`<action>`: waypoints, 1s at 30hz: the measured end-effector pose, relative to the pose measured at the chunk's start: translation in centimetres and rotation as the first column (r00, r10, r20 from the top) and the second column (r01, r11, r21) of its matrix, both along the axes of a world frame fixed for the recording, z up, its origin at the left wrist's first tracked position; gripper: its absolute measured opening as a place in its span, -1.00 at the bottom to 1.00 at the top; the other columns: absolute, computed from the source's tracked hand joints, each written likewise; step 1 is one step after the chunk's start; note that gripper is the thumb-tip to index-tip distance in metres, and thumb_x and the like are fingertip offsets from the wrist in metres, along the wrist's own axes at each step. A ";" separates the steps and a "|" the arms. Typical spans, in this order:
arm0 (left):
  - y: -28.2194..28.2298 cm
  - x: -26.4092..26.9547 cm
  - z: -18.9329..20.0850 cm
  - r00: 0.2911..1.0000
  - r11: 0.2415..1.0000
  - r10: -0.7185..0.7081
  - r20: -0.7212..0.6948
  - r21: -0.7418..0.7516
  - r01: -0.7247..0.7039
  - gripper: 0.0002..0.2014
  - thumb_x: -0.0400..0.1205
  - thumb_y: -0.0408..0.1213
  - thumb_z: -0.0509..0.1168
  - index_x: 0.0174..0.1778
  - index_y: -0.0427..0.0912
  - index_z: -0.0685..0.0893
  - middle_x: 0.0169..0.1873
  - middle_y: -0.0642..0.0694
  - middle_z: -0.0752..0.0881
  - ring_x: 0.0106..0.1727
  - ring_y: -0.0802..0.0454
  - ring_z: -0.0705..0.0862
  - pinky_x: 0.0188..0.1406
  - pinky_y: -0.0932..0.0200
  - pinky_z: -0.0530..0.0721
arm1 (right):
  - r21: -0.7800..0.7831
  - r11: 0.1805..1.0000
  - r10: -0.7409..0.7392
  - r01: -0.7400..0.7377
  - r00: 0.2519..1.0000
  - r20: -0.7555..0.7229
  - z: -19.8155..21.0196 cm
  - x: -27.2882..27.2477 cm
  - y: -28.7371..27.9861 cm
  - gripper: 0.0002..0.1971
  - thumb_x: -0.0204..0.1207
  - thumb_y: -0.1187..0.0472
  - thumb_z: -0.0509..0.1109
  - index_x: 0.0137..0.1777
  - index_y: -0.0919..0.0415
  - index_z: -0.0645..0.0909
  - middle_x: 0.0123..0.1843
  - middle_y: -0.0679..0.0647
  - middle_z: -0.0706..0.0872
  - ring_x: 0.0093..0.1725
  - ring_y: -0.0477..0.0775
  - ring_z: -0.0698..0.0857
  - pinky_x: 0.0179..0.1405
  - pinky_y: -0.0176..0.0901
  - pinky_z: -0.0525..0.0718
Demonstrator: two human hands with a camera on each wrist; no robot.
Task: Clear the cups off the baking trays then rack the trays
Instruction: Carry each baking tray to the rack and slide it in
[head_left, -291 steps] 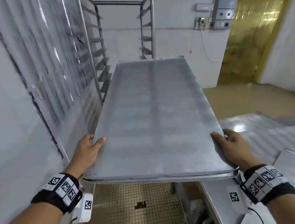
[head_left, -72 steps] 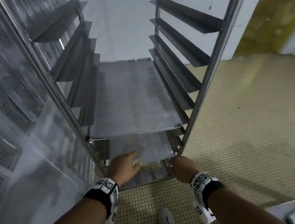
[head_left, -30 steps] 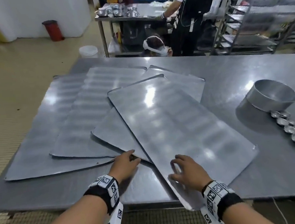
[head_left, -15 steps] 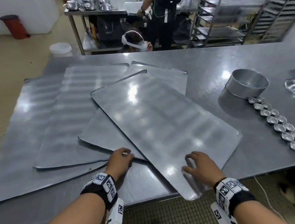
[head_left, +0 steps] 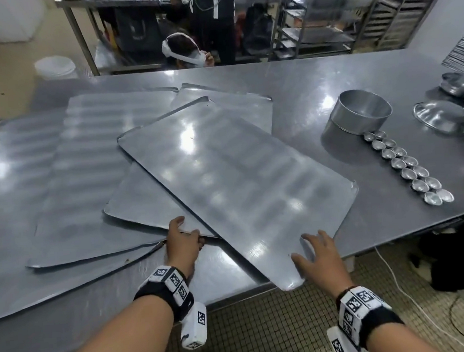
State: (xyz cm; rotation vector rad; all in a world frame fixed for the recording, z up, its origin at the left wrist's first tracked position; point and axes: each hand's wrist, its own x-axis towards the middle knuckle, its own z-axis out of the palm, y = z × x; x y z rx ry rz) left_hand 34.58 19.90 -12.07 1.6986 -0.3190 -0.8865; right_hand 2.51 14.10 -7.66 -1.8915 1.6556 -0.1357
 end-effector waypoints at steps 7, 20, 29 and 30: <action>1.2 -2.9 -0.2 0.999 0.999 0.029 0.038 0.013 -0.030 -0.54 0.65 -0.54 0.27 0.39 0.00 0.46 -0.29 -0.34 0.66 -0.36 -0.09 0.65 -0.36 0.07 0.64 | 0.026 0.986 0.162 -0.166 0.981 0.103 0.2 -0.7 -0.5 -0.44 0.58 -0.13 0.46 0.57 -0.16 0.46 0.72 -0.12 0.24 0.53 0.09 0.51 0.47 0.11 0.60; 5.5 -9.3 0.5 0.988 0.984 0.137 0.074 0.108 -0.144 -0.58 0.68 -0.48 0.26 0.38 0.04 0.45 -0.12 -0.42 0.75 -0.39 -0.12 0.76 -0.43 0.07 0.69 | -0.052 0.832 0.554 -0.552 0.822 0.132 0.6 -3.1 -2.5 -0.50 0.59 -0.21 0.41 0.49 -0.10 0.56 0.53 -0.20 0.51 0.36 -0.17 0.59 0.38 -0.22 0.56; 6.1 -15.3 3.6 0.999 0.991 0.035 0.027 0.130 -0.038 -0.23 0.65 -0.09 0.46 0.71 0.14 0.18 0.17 -0.13 0.70 -0.09 -0.16 0.83 -0.33 0.06 0.84 | -0.215 0.864 0.480 -0.456 0.875 0.070 1.5 -6.5 -7.6 -0.57 0.56 -0.25 0.40 0.34 -0.09 0.66 0.34 -0.18 0.63 0.30 -0.13 0.60 0.22 -0.12 0.61; 6.0 -15.6 3.8 0.999 0.992 0.051 0.003 0.119 -0.051 -0.23 0.65 -0.14 0.47 0.71 0.11 0.20 0.22 -0.14 0.66 -0.04 -0.14 0.81 -0.34 0.06 0.84 | -0.224 0.868 0.467 -0.443 0.882 0.065 1.5 -6.5 -8.2 -0.59 0.58 -0.22 0.40 0.34 -0.08 0.66 0.36 -0.15 0.63 0.36 -0.09 0.56 0.25 -0.10 0.59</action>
